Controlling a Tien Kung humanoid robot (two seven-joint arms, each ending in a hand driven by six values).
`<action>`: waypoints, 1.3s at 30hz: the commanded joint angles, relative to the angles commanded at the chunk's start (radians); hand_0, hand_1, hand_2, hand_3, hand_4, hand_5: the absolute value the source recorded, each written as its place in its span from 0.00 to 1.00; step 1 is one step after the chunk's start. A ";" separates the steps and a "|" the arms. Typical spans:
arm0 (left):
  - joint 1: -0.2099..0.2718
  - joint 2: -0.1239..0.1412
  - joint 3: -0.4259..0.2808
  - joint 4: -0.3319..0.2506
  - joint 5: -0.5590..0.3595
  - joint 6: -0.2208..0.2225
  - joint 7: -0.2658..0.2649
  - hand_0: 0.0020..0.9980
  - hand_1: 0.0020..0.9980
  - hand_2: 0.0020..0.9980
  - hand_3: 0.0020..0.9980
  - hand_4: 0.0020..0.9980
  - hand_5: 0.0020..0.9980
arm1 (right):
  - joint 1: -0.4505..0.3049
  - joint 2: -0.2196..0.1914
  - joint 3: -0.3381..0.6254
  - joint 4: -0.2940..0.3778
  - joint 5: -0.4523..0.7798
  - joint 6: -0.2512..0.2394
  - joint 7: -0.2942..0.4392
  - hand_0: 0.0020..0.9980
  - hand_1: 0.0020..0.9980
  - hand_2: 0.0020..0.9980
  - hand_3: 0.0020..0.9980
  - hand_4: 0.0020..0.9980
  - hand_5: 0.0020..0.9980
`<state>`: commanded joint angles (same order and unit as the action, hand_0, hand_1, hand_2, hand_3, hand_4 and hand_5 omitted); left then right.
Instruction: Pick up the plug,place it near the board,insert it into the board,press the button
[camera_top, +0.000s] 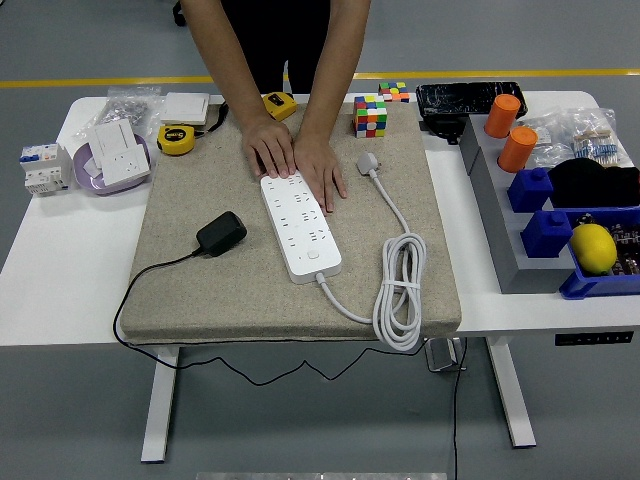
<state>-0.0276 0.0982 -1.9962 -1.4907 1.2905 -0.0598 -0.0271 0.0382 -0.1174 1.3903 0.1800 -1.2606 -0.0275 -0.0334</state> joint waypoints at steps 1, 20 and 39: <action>0.000 0.001 0.000 0.000 0.002 0.000 0.000 1.00 1.00 0.95 0.89 1.00 0.66 | 0.000 0.000 0.000 0.000 0.000 0.000 0.000 0.93 0.80 0.75 0.78 1.00 0.80; 0.005 0.008 0.042 -0.056 0.195 -0.004 0.017 0.98 0.98 0.90 0.87 1.00 0.66 | 0.007 -0.002 0.000 0.000 0.003 0.000 0.001 0.93 0.80 0.75 0.78 1.00 0.80; -0.001 0.018 0.048 -0.056 0.229 0.008 0.016 0.98 0.98 0.90 0.86 1.00 0.66 | 0.004 -0.001 0.003 0.000 0.005 -0.001 0.001 0.93 0.80 0.75 0.78 1.00 0.80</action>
<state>-0.0281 0.1161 -1.9483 -1.5465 1.5199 -0.0522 -0.0109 0.0421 -0.1189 1.3935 0.1800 -1.2557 -0.0282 -0.0328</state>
